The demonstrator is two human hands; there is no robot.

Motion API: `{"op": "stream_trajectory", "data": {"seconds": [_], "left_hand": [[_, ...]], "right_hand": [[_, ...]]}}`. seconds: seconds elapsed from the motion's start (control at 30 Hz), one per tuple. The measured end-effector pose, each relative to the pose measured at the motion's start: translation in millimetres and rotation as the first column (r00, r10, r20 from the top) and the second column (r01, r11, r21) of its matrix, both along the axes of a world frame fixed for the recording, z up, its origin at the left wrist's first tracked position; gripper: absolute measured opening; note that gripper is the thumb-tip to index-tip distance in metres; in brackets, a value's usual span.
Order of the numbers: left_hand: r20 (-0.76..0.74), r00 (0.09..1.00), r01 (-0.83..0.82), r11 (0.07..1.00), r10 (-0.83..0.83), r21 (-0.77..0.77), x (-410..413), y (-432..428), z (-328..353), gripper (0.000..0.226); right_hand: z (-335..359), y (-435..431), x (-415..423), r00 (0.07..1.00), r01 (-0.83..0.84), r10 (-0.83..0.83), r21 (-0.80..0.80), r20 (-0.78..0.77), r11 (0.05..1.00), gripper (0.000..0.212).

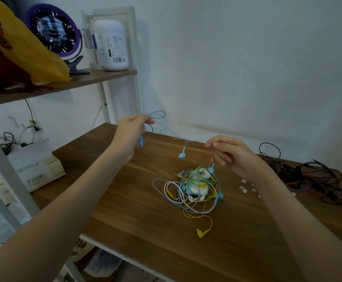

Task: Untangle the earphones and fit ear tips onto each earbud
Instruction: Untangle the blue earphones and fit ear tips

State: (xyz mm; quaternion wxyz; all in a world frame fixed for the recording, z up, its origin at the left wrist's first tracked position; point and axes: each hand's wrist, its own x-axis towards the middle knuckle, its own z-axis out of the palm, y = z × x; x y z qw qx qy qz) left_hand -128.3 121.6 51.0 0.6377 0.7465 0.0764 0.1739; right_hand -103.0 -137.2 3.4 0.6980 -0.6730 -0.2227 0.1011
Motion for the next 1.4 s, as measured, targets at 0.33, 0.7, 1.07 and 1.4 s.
{"op": "stream_trajectory", "data": {"seconds": [0.33, 0.7, 1.07, 1.4], "left_hand": [[0.036, 0.959, 0.280, 0.958, -0.282, 0.065, -10, -29, 14, 0.026], [0.023, 0.923, 0.356, 0.875, -0.384, 0.329, -13, -79, 14, 0.015], [-0.144, 0.763, 0.633, 0.685, -0.630, 0.360, -20, -96, 6, 0.028], [-0.110, 0.857, 0.511, 0.856, -0.503, 0.073, -11, -58, 6, 0.038]], "right_hand": [[27, -13, -16, 0.999, -0.050, 0.053, 0.269, -0.003, 0.962, 0.017], [32, -33, -32, 0.997, 0.046, -0.050, 0.077, 0.051, 0.996, 0.021], [35, -11, -29, 0.990, 0.076, -0.083, 0.065, 0.115, 0.995, 0.011], [8, -2, -16, 0.986, 0.100, -0.060, -0.264, 0.157, 0.959, 0.021]]}}
